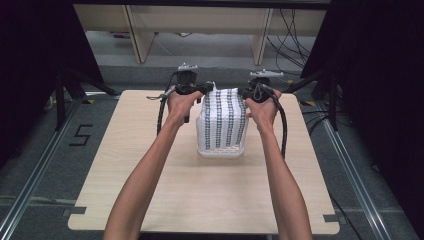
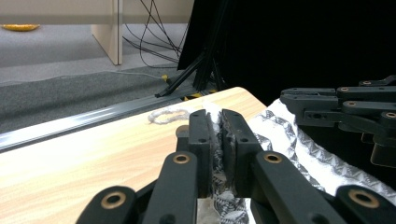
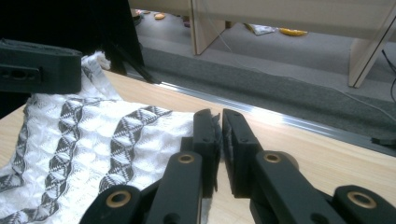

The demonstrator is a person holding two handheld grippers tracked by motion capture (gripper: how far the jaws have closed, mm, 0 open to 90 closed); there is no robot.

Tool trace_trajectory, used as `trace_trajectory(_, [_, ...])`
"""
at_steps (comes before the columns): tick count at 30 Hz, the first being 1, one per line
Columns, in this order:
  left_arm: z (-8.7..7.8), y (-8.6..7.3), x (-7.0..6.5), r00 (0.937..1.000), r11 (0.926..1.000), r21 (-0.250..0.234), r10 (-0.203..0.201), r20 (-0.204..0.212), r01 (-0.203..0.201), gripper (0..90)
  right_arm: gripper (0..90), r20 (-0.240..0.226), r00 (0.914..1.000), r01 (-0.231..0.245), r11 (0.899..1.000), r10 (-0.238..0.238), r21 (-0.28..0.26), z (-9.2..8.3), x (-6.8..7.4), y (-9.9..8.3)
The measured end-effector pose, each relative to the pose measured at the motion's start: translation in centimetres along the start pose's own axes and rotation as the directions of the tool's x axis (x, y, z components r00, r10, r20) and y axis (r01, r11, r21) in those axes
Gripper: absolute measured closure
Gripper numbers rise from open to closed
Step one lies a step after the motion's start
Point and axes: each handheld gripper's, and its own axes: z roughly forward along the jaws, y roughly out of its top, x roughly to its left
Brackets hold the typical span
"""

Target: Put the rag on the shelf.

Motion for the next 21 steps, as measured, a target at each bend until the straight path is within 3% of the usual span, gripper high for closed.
trace_trajectory(5, [0.2, -0.3, 0.2, 0.9999, 0.9997, 0.025, -0.002, 0.013, 0.002, 76.4, 82.4, 0.003, 1.0000, -0.003, 1.000, 0.003, 0.025, 0.4, -0.1, -0.3])
trace_trajectory(11, [0.0, -0.4, 0.4, 0.9999, 0.9992, 0.038, -0.010, 0.012, 0.010, 59.0, 73.9, 0.020, 0.9998, -0.008, 0.999, 0.007, 0.040, 0.5, -0.5, -0.6])
trace_trajectory(21, [-0.8, -0.2, 0.5, 1.0000, 0.9990, 0.044, -0.003, 0.008, 0.003, 51.9, 66.6, 0.028, 0.9995, -0.015, 0.998, 0.013, 0.062, -0.1, -0.7, -0.5])
